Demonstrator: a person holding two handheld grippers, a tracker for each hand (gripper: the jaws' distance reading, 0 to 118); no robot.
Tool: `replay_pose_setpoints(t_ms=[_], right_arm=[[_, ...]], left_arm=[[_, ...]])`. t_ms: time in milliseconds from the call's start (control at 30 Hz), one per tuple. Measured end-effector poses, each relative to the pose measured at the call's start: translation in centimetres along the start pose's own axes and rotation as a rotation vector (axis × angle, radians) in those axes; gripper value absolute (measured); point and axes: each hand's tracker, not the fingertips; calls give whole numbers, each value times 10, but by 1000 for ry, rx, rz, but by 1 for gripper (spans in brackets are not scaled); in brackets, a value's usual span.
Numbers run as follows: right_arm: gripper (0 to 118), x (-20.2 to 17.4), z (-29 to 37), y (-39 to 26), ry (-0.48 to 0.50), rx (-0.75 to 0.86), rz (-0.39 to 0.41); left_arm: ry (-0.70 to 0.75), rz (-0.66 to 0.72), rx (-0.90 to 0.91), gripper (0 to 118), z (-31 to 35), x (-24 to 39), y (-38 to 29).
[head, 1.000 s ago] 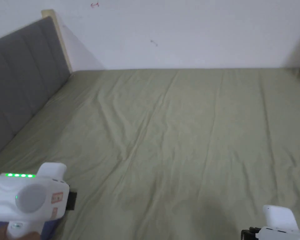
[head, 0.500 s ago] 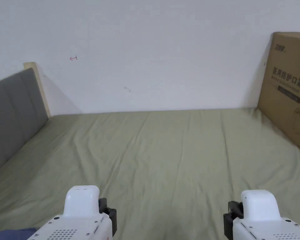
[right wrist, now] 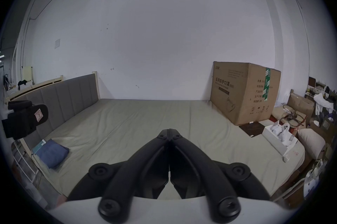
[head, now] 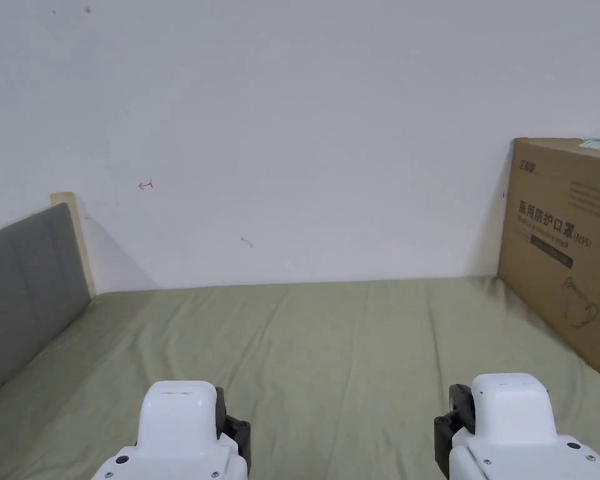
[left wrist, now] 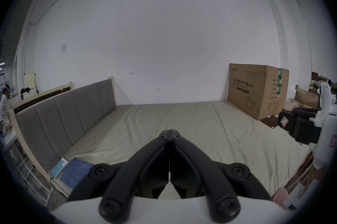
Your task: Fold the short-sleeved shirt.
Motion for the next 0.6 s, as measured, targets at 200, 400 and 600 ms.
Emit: replay_pose_setpoints(t_ms=[200, 400, 600], right_arm=[[0, 3, 3, 2, -14, 19, 1], [0, -1, 10, -1, -55, 67, 70], [53, -1, 12, -1, -41, 73, 58]], left_arm=[[45, -8, 40, 0, 6, -2, 1], [93, -70, 69, 20, 10, 3, -2], [78, -60, 61, 94, 14, 5, -4]])
